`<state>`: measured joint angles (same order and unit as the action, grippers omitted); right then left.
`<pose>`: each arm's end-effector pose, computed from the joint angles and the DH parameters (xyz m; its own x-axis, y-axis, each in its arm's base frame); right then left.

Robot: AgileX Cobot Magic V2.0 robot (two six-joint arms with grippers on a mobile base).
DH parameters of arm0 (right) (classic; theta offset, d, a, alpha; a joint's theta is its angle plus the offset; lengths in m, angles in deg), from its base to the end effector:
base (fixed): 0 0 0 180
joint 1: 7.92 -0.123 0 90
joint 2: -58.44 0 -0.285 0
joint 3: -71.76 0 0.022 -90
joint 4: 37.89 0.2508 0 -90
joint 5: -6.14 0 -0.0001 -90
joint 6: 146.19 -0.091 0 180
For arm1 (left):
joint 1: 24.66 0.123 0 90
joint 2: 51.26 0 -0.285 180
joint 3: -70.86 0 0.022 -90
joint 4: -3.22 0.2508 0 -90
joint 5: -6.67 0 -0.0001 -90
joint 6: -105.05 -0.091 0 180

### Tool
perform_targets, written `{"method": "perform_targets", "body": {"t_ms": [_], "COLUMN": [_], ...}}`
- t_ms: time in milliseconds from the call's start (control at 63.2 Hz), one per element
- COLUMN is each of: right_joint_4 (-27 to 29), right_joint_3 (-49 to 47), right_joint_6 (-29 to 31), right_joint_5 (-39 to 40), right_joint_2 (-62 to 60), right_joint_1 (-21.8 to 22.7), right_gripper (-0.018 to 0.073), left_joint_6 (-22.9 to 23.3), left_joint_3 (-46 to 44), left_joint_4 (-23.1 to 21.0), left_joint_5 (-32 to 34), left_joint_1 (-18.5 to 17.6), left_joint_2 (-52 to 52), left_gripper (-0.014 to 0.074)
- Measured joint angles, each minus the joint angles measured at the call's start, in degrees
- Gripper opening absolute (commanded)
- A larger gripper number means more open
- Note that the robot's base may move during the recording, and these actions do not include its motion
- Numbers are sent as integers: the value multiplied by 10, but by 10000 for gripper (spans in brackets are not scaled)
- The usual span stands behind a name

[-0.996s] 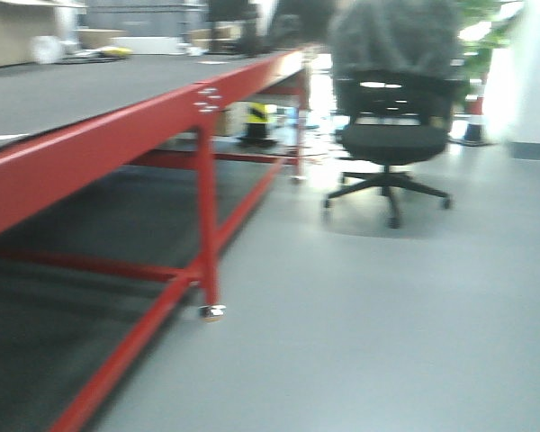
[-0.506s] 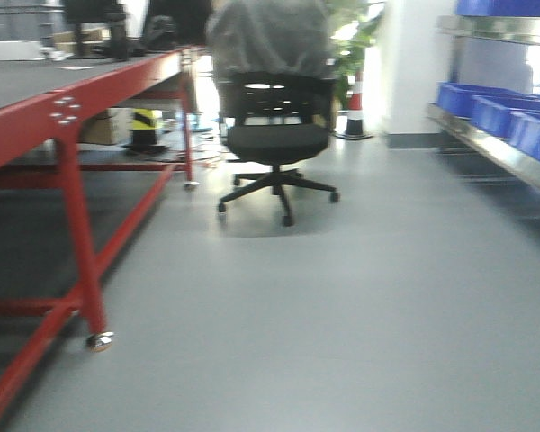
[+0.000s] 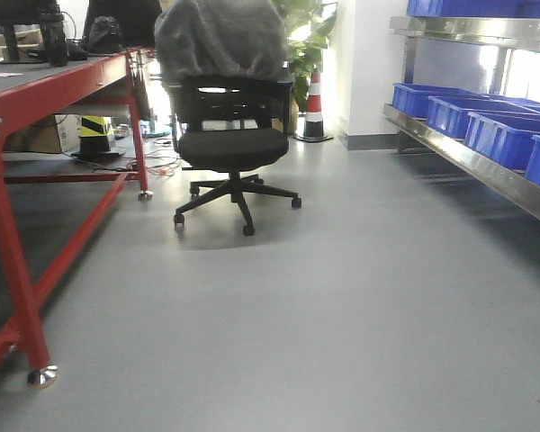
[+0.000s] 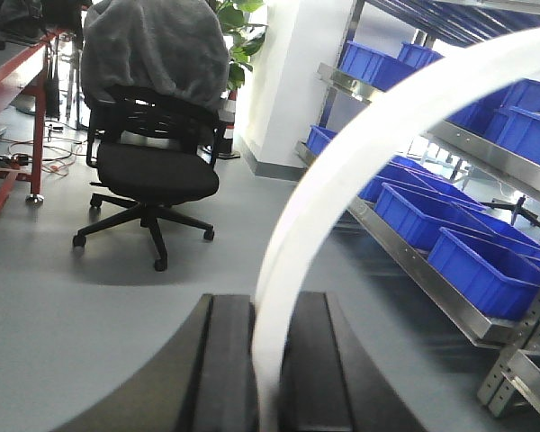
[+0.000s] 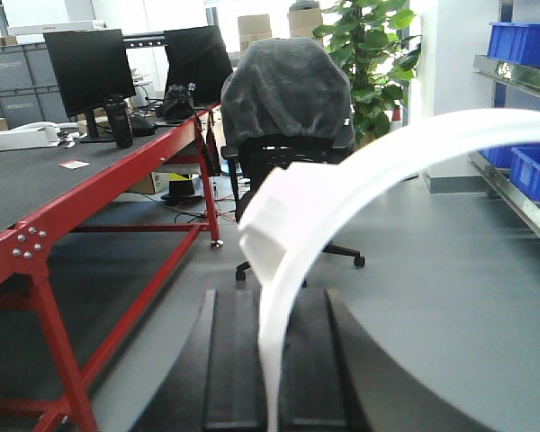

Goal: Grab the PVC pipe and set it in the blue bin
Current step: 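Drive the base away from the table toward the blue bin shelves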

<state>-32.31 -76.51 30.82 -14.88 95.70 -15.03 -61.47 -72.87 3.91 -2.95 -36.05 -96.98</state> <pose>0.0893 0.0143 0.4060 -0.0212 0.1410 -0.9898 -0.1569 0.9773 0.1426 0.1346 -0.0269 0.3811 -0.0702 -0.2119 -0.9748 0.1846 0.9576 -0.2214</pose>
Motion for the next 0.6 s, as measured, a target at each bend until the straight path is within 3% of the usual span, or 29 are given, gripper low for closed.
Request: {"method": "perform_targets", "body": {"t_ms": [601], "right_joint_4": [0], "right_joint_3": [0], "right_joint_6": [0], "right_joint_5": [0], "right_joint_2": [0], "right_joint_1": [0], "right_gripper": [-167], "left_joint_6": [0], "left_joint_3": [0], "left_joint_4": [0], "left_joint_5": [0], "left_joint_1": [0], "left_joint_2": [0], "left_gripper": [-110]}}
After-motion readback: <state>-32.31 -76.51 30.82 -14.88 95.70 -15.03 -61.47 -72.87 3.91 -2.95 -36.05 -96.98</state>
